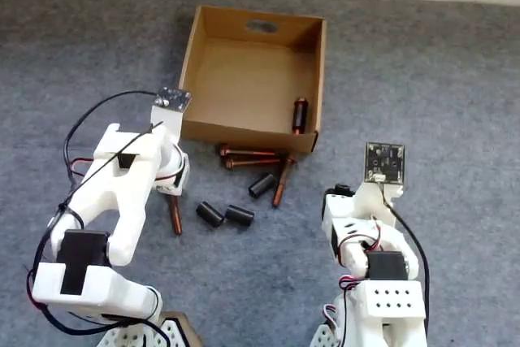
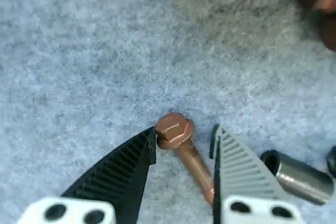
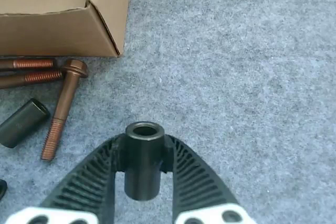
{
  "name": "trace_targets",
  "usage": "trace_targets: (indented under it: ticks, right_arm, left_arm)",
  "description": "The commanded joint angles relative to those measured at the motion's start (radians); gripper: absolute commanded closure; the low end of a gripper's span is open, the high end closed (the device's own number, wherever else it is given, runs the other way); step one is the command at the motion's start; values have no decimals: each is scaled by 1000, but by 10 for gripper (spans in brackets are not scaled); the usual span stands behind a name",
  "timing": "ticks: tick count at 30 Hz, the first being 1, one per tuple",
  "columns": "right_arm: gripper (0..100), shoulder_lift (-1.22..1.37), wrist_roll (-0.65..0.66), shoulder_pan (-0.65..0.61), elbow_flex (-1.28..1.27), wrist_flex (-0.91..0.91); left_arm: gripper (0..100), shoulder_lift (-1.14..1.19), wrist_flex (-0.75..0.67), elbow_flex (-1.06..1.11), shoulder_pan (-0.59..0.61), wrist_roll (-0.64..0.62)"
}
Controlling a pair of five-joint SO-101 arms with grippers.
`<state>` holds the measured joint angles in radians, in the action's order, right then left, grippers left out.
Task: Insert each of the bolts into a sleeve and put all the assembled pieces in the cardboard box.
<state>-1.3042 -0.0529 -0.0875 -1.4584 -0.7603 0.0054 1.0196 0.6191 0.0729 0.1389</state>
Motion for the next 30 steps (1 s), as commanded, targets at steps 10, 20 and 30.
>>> trace_targets:
  ticks: [10,20,30]
  right_arm:
    - [994,-15,-3,15,15,22]
    - [994,-15,-3,15,10,22]
    - [994,-15,-3,15,10,22]
  left_arm:
    - [863,-2,-2,-41,-58,-34]
    - [936,-5,-94,-36,-58,66]
    - [798,-7,-55,-36,-54,64]
